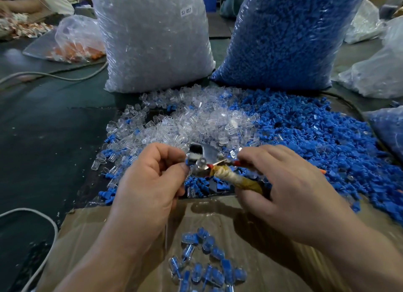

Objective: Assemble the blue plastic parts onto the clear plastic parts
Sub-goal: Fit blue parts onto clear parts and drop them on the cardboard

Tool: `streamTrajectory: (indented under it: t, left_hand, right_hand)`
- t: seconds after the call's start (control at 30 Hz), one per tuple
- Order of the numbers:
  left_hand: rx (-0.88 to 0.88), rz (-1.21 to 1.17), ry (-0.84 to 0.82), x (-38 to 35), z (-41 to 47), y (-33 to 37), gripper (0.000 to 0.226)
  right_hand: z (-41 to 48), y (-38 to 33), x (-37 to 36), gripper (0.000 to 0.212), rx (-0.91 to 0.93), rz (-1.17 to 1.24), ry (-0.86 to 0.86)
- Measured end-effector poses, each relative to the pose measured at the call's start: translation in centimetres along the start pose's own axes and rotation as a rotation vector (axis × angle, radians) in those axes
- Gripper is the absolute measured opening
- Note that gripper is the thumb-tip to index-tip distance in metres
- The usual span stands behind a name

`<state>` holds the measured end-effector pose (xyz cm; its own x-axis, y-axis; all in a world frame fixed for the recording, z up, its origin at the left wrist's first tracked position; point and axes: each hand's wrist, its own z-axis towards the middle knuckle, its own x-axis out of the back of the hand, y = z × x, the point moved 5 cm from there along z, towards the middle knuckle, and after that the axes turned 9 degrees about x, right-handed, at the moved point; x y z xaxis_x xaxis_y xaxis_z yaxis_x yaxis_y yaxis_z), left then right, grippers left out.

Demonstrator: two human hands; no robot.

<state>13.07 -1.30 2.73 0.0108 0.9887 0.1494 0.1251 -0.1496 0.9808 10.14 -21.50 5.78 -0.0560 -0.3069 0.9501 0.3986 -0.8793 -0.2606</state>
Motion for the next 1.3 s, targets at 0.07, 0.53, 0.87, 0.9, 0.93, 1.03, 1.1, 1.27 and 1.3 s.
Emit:
streamTrajectory:
  t: [0.07,0.53,0.87,0.9,0.93,1.03,1.1,1.27,1.3]
  left_hand:
    - [-0.017,-0.001,-0.001,0.0,-0.1,0.1,0.036]
    - [-0.113,-0.019,-0.083,-0.3,-0.8,1.2,0.041]
    - [-0.104,0.002,0.026,0.1,-0.8,1.3,0.036]
    - [-0.081,0.008,0.036,0.2,-0.6,1.1,0.036]
    - [-0.056,0.031,0.024,0.2,-0.6,1.0,0.036]
    - [0.040,0.131,-0.057,-0.7,-0.8,0.4,0.034]
    - [0.085,0.143,-0.074,-1.2,-1.0,0.0,0.034]
    - [0.052,0.225,-0.048,-1.7,-1.1,-0.1,0.030]
    - [0.032,0.253,-0.042,-1.8,-1.1,0.0,0.028]
  right_hand:
    - [-0.1,-0.2,-0.1,0.055,0.019,0.017,-0.012]
    - [0.1,-0.1,0.1,0.047,0.047,0.014,-0.028]
    - [-0.2,0.7,-0.2,0.045,-0.028,-0.012,-0.038]
    - [-0.1,1.2,-0.2,0.049,-0.049,-0.063,-0.030]
    - [0.0,1.7,-0.2,0.055,-0.074,-0.120,-0.020]
    - [0.6,2.5,-0.8,0.066,-0.125,-0.239,-0.081]
    - [1.0,2.6,-1.5,0.071,-0.134,-0.263,-0.143]
    - [1.1,1.8,-1.0,0.069,-0.094,-0.210,-0.049]
    - [0.9,1.0,-0.6,0.063,-0.059,-0.191,0.027]
